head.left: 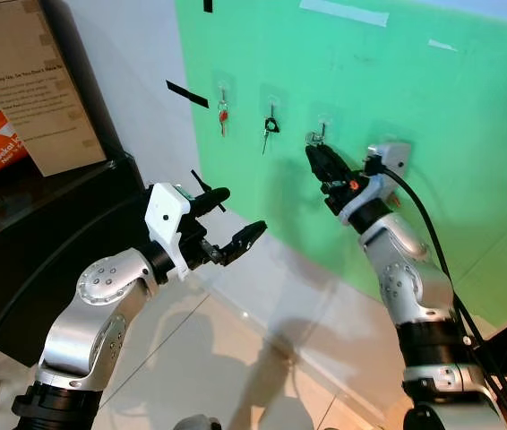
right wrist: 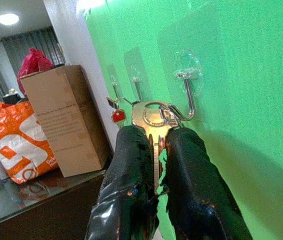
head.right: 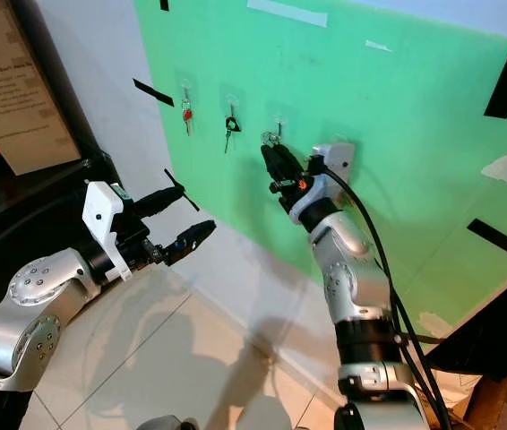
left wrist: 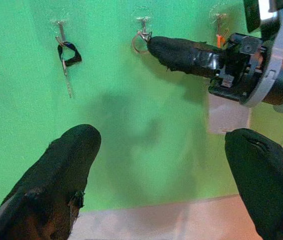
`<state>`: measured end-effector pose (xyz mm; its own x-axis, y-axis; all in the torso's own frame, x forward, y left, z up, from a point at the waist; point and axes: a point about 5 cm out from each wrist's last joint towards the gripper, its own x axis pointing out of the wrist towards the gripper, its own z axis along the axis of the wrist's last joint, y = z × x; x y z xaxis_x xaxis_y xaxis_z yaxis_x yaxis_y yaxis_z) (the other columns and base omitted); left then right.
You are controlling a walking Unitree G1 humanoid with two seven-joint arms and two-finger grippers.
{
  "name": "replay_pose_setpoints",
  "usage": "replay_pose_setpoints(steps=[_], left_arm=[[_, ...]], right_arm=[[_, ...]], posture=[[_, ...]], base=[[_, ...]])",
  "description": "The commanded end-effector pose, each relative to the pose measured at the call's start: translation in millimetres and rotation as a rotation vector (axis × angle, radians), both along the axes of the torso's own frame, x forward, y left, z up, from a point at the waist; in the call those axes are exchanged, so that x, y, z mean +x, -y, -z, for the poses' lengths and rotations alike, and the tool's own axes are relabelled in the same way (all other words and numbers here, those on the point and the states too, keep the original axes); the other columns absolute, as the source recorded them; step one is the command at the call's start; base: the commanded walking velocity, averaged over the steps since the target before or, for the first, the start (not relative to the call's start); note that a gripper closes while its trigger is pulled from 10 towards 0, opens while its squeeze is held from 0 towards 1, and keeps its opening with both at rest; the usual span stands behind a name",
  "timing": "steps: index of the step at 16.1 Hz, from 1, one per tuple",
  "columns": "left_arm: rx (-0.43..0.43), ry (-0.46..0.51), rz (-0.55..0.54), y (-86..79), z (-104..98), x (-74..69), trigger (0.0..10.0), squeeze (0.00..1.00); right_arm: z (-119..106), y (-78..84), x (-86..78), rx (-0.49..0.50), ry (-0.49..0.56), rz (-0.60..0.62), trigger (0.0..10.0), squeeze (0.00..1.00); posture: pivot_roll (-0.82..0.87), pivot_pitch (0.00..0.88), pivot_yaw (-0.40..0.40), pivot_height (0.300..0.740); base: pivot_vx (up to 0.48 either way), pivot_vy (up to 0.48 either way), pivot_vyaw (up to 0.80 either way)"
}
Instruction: Hang keys on a hook
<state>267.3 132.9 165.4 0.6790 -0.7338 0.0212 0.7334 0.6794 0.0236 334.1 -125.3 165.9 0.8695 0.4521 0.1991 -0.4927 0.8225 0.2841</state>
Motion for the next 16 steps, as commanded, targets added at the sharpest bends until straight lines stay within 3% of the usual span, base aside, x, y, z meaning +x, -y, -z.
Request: replay_pose_setpoints(steps=[1, 11, 16], left_arm=[[0.003, 0.035, 0.008, -1.2, -10, 0.3, 10.0, 0.0], [0.011, 0.024, 0.012, 0.7, -7, -1.4, 10.0, 0.0], [0.014, 0.025, 0.013, 0.8, -7, -0.7, 10.0, 0.0]], right_arm=[[-7, 6.5, -1.6, 0.021, 0.032, 0.021, 10.0, 0.0], [10, 11.4, -11.8, -0.006, -0.025, 0.031, 10.0, 0.0], [5, 10.9, -11.8, 0.002, -0.006, 0.022, 10.0, 0.0]], posture=[[0.01, 0.0, 0.076, 0.74], [0.0, 0.0, 0.075, 0.74], [0.0, 0.0, 0.074, 0.74]], base=[[0.0, 0.0, 0.0], [0.0, 0.0, 0.0], [0.0, 0.0, 0.0]])
